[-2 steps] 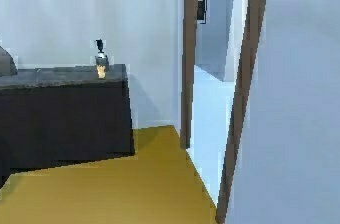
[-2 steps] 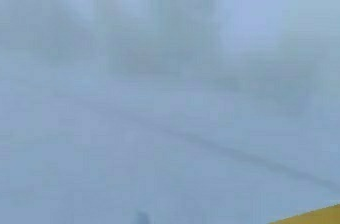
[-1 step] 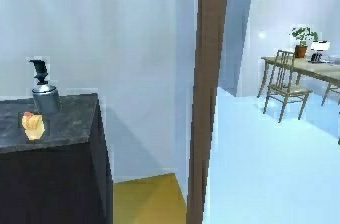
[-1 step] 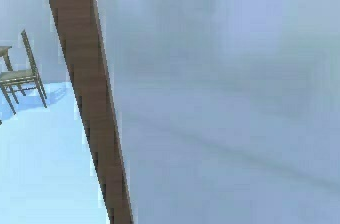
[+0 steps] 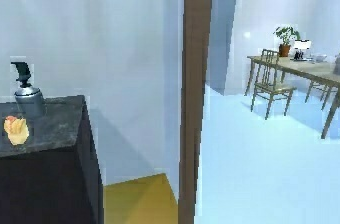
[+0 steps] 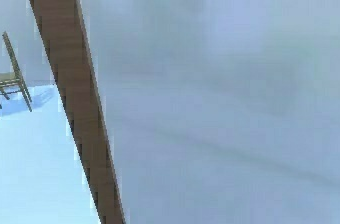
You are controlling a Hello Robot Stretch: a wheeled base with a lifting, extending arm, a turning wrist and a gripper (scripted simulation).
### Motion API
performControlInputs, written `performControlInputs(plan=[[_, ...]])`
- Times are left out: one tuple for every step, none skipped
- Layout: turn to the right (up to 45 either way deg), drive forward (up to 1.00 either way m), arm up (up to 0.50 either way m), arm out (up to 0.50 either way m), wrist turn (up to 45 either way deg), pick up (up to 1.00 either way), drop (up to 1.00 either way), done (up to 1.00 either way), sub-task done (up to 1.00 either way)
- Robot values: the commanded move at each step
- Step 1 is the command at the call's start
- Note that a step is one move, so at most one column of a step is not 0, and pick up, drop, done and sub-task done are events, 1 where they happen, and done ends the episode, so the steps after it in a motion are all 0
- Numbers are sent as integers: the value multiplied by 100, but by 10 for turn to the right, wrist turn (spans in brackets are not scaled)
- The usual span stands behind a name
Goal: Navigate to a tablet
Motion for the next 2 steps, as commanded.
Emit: performControlInputs(plan=[[0,15,0,0,0,0,0,0,0],[330,0,0,0,0,0,0,0,0]])
